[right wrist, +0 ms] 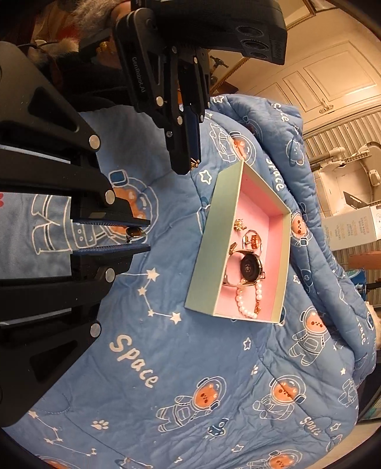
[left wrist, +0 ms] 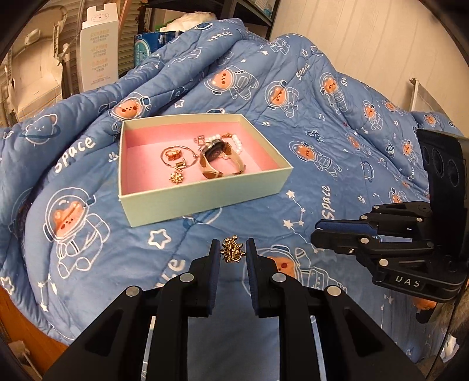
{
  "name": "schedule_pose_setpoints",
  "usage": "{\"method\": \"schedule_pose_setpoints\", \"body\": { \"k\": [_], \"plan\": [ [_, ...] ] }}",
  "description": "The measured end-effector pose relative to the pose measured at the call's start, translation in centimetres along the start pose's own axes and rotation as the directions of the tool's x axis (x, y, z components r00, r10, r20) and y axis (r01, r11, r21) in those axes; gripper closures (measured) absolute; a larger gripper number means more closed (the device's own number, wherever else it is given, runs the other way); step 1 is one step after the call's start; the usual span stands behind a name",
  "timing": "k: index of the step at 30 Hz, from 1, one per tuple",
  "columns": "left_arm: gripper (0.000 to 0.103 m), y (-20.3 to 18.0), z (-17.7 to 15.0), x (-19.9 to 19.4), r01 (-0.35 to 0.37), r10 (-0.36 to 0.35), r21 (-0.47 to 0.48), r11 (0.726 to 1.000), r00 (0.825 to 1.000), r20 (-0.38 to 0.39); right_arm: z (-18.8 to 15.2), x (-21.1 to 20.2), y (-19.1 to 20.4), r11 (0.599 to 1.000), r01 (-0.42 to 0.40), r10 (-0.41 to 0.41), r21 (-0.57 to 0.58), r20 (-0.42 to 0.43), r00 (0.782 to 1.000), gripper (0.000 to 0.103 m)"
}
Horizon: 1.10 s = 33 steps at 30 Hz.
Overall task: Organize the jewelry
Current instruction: 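Carry both flower earrings into the pink box and open both tools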
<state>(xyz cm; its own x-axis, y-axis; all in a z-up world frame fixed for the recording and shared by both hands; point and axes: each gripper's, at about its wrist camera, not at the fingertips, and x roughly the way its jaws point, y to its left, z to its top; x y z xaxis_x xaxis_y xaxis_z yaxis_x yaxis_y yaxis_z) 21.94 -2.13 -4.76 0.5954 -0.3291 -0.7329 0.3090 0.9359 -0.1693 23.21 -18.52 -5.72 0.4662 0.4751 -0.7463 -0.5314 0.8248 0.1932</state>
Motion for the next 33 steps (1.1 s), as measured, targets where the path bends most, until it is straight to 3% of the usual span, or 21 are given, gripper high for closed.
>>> {"method": "schedule_pose_setpoints", "body": {
  "k": [12,17,20,27,33],
  "plan": [
    [0.086,4.1,6.6,1.6,-0.034,0.035,0.017,0.999,0.996,-0.084,6.5,0.7,-1.1,0.994,0.043,-0.043,-0.102,0.005,0.999,0.091],
    [0.086,5.0,8.2,3.6,-0.007,0.014,0.044,0.999,0.985,-0.170,8.7,1.7,-1.9,0.987,0.045,-0.052,-0.155,-0.044,0.998,0.091],
    [0.086,5.5,8.7,4.8,-0.027,0.042,0.075,0.997,0.976,-0.215,9.8,3.1,-2.2,0.975,0.050,-0.072,-0.216,-0.091,0.993,0.091],
    [0.086,5.6,9.1,7.0,-0.027,0.073,0.154,0.988,0.951,-0.300,11.1,6.3,-2.6,0.941,0.050,-0.125,-0.334,-0.207,0.970,0.091],
    [0.086,5.7,8.8,8.2,-0.025,0.089,0.187,0.982,0.935,-0.344,10.9,8.5,-2.2,0.902,0.001,-0.154,-0.432,-0.318,0.935,0.091]
  ]
}}
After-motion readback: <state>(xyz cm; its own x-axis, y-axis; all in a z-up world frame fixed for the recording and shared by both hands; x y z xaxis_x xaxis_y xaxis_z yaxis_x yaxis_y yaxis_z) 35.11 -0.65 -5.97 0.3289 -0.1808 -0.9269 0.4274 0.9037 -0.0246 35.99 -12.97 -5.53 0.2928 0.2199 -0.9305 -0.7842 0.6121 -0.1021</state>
